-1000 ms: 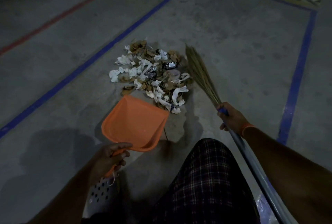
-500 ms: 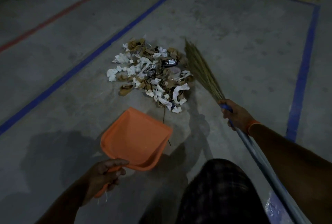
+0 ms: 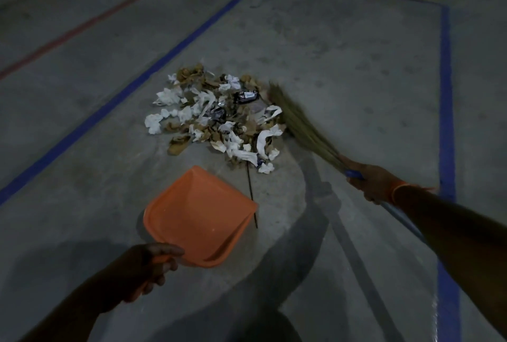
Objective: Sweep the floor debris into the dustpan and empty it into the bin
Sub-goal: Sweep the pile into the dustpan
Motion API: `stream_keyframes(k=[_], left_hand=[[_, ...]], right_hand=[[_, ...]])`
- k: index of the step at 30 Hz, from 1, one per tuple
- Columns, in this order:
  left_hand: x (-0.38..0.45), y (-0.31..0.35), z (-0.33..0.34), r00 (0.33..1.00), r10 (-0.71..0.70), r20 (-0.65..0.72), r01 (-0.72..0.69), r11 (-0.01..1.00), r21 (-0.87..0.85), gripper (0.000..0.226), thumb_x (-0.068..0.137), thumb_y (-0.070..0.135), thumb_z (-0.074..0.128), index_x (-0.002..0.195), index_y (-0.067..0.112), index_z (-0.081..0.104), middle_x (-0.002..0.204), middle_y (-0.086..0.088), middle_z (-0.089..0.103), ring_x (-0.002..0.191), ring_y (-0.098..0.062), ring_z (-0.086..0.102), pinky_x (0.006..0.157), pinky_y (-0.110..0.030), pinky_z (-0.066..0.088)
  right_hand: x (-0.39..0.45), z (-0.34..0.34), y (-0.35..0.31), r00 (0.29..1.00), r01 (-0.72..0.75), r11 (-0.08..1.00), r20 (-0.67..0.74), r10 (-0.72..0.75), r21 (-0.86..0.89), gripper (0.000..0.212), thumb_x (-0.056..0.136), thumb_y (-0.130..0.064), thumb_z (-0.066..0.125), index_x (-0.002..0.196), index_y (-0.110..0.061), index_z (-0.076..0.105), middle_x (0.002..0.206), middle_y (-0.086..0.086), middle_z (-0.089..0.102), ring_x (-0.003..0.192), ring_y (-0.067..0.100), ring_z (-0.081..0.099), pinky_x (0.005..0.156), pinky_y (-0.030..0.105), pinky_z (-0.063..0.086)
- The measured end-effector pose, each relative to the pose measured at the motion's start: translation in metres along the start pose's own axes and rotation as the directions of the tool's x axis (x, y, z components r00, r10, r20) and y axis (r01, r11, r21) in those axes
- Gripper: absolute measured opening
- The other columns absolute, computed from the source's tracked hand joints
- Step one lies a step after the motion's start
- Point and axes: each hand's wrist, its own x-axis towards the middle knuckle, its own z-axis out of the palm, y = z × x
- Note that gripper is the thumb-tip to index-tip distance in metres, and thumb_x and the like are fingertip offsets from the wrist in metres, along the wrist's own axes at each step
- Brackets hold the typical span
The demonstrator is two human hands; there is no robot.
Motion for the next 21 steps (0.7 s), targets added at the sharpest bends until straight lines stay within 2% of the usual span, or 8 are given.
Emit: stream_keyframes(k=[2,3,6,12,14,17,20,21], left_hand=[[0.004,0.006,0.010,0.999,0.022,-0.029,-0.024,0.998,-0.065,0.029,0.090,0.000,0.072,0.115,0.015,0.075,0.100,-0.020,0.072,0.067,-0.027,0.061,0.049,-0.029,0.042],[0.008,0.008,0.012,0.998,0.034,-0.057,-0.037,0.998,-0.055,0.030,0.092,-0.004,0.067,0.114,0.015,0.075,0.098,-0.018,0.073,0.065,-0.025,0.061,0.047,-0.028,0.041],[0.019,0.015,0.017,0.998,0.034,-0.051,-0.037,0.997,-0.062,0.032,0.095,-0.003,0.065,0.113,0.021,0.075,0.101,-0.017,0.072,0.064,-0.022,0.061,0.047,-0.030,0.042],[0.027,0.034,0.026,0.996,0.086,0.004,-0.085,0.989,-0.122,0.031,0.096,0.000,0.064,0.122,0.014,0.070,0.103,-0.015,0.071,0.071,-0.023,0.059,0.050,-0.028,0.042],[0.028,0.034,0.025,0.995,0.095,0.017,-0.092,0.986,-0.142,0.032,0.092,0.008,0.072,0.123,0.013,0.069,0.109,-0.020,0.070,0.071,-0.023,0.060,0.050,-0.028,0.042],[0.029,0.031,0.023,0.993,0.102,0.052,-0.093,0.984,-0.153,0.065,0.066,0.040,0.093,0.123,0.017,0.071,0.112,-0.018,0.071,0.073,-0.023,0.061,0.050,-0.028,0.044],[0.034,0.030,0.027,0.993,0.102,0.053,-0.091,0.979,-0.183,0.035,0.091,0.012,0.073,0.125,0.016,0.069,0.118,-0.022,0.069,0.073,-0.021,0.060,0.051,-0.028,0.044],[0.037,0.031,0.029,0.995,0.093,0.044,-0.083,0.979,-0.188,0.033,0.093,0.005,0.068,0.125,0.015,0.069,0.118,-0.022,0.068,0.072,-0.021,0.060,0.051,-0.027,0.044]], right_hand=[[-0.011,-0.003,-0.005,0.999,0.041,0.997,0.024,-0.039,-0.069,0.061,0.098,-0.027,0.051,0.145,-0.052,0.022,0.069,0.004,0.056,0.044,0.017,0.050,0.041,0.024,0.045],[-0.016,-0.005,-0.008,0.998,0.054,0.995,0.036,-0.051,-0.089,0.061,0.099,-0.026,0.051,0.146,-0.049,0.021,0.068,0.001,0.054,0.044,0.016,0.050,0.041,0.021,0.044],[-0.030,-0.007,-0.007,0.994,0.071,0.988,0.089,-0.059,-0.134,0.062,0.099,-0.027,0.050,0.147,-0.049,0.018,0.065,0.003,0.056,0.043,0.013,0.050,0.042,0.021,0.046],[-0.060,0.005,-0.005,0.981,0.139,0.980,0.155,-0.117,-0.140,0.061,0.100,-0.026,0.048,0.141,-0.057,0.014,0.062,0.000,0.056,0.043,0.008,0.050,0.045,0.018,0.046],[-0.068,0.010,0.000,0.974,0.166,0.975,0.177,-0.138,-0.150,0.062,0.099,-0.029,0.048,0.141,-0.059,0.013,0.064,0.001,0.060,0.044,0.007,0.053,0.047,0.020,0.050],[-0.082,0.021,0.005,0.964,0.179,0.975,0.220,-0.147,-0.133,0.061,0.099,-0.032,0.047,0.139,-0.060,0.009,0.071,0.004,0.063,0.048,0.008,0.055,0.050,0.020,0.052],[-0.095,0.031,0.004,0.949,0.216,0.966,0.262,-0.173,-0.144,0.061,0.099,-0.035,0.046,0.137,-0.062,0.005,0.072,0.004,0.061,0.050,0.009,0.055,0.051,0.022,0.054],[-0.098,0.033,0.004,0.945,0.231,0.962,0.271,-0.185,-0.149,0.062,0.100,-0.035,0.045,0.138,-0.062,0.005,0.072,0.004,0.061,0.050,0.009,0.055,0.051,0.022,0.054]])
